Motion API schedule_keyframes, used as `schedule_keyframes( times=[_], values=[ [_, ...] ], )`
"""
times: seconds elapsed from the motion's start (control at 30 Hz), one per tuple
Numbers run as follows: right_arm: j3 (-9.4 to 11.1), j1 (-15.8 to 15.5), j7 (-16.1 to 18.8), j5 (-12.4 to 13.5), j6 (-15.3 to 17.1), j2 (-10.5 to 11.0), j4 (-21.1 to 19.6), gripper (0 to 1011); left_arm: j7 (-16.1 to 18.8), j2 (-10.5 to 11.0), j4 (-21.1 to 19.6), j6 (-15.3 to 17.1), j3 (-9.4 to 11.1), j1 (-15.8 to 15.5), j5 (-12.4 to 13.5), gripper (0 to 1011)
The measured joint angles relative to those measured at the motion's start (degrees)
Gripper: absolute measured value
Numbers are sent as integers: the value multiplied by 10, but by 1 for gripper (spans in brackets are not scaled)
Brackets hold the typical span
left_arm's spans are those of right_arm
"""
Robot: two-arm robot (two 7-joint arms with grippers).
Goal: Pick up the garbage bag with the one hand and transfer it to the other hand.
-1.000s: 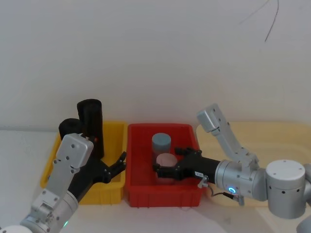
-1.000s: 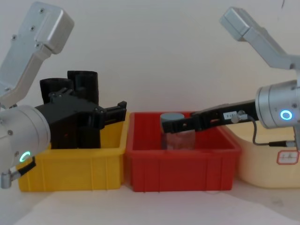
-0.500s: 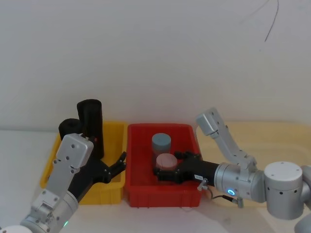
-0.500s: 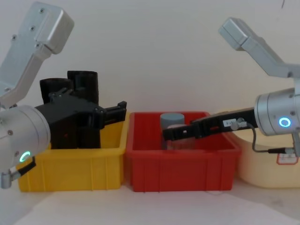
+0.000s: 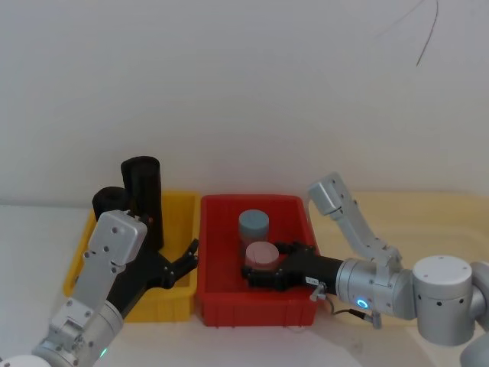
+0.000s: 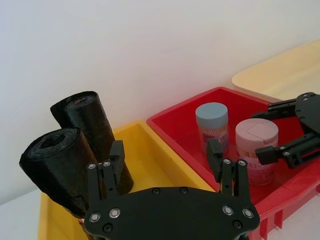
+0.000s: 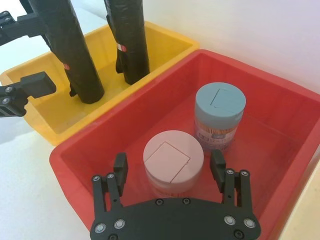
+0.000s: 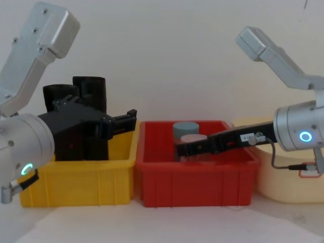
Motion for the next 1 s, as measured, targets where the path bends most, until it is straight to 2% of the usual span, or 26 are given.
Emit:
schedule_keyframes(
  times=[0.1, 0.17, 0.4, 0.43, 0.57, 1.0],
  values=[
    [-1, 1, 0, 1, 0, 0, 3, 1002, 0, 0, 0, 0, 0, 0, 0, 1001],
    [-1, 2, 0, 1, -1, -1, 4, 968, 0, 0, 0, 0, 0, 0, 0, 1001],
    [-2, 4, 0, 3, -1, -1, 9, 822, 0, 0, 0, 0, 0, 0, 0, 1001],
    [-2, 4, 0, 3, -1, -1, 10, 766, 0, 0, 0, 0, 0, 0, 0, 1001],
    [-2, 4, 0, 3, -2, -1, 11, 666, 0, 0, 0, 0, 0, 0, 0, 1001],
    [-3, 5, -1, 5, -2, -1, 13, 663, 0, 0, 0, 0, 0, 0, 0, 1001]
  ],
)
